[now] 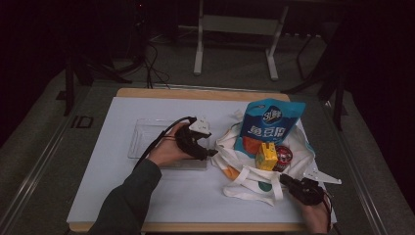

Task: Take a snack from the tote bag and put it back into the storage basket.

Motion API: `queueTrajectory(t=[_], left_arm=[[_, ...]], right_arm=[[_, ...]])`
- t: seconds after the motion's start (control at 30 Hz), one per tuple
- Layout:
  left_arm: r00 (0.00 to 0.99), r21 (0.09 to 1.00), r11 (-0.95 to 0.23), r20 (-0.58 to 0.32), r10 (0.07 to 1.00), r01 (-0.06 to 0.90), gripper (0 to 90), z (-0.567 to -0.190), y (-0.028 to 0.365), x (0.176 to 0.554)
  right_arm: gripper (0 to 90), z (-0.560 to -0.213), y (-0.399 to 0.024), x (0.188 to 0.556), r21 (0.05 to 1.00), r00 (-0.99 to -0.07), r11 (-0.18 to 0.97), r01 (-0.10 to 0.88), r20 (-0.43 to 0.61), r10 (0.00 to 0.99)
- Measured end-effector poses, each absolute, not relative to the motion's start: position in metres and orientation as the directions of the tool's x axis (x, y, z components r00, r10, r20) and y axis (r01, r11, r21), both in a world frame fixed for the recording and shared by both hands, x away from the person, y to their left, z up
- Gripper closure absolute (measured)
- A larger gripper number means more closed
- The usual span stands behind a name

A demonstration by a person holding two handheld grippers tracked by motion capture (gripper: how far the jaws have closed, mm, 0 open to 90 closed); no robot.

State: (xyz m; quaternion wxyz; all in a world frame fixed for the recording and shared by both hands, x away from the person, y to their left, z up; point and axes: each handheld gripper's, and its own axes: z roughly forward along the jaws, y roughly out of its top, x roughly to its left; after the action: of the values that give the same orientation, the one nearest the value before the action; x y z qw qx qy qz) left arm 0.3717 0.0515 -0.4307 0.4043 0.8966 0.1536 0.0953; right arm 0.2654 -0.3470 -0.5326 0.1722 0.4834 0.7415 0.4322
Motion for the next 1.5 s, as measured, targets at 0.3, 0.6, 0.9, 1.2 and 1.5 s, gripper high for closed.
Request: queueTrajectory(t=[0.3, 0.6, 0.9, 1.2, 1.5], left_arm=[[0.936, 0.769, -0.614, 0.063, 0.348, 0.177, 31.9, -0.425, 0.038, 0.367], [0.937, 0.777, -0.609, 0.075, 0.342, 0.16, 31.2, -0.422, 0.015, 0.363], [0.941, 0.778, -0.611, 0.082, 0.328, 0.146, 31.0, -0.419, -0.002, 0.362], [0.954, 0.783, -0.608, 0.065, 0.292, 0.133, 28.2, -0.421, -0.019, 0.363], [0.963, 0.787, -0.604, 0.047, 0.265, 0.128, 26.4, -0.425, -0.037, 0.364]], right_arm=[[83.4, -0.533, -0.347, 0.266, 0.808, -0.474, 0.16, 0.568, 0.163, 0.865], [83.3, -0.533, -0.347, 0.265, 0.808, -0.474, 0.162, 0.566, 0.159, 0.866], [83.2, -0.533, -0.347, 0.266, 0.808, -0.474, 0.159, 0.568, 0.163, 0.866], [82.6, -0.533, -0.347, 0.266, 0.808, -0.475, 0.159, 0.567, 0.162, 0.865], [82.6, -0.533, -0.347, 0.266, 0.809, -0.475, 0.16, 0.566, 0.162, 0.865]])
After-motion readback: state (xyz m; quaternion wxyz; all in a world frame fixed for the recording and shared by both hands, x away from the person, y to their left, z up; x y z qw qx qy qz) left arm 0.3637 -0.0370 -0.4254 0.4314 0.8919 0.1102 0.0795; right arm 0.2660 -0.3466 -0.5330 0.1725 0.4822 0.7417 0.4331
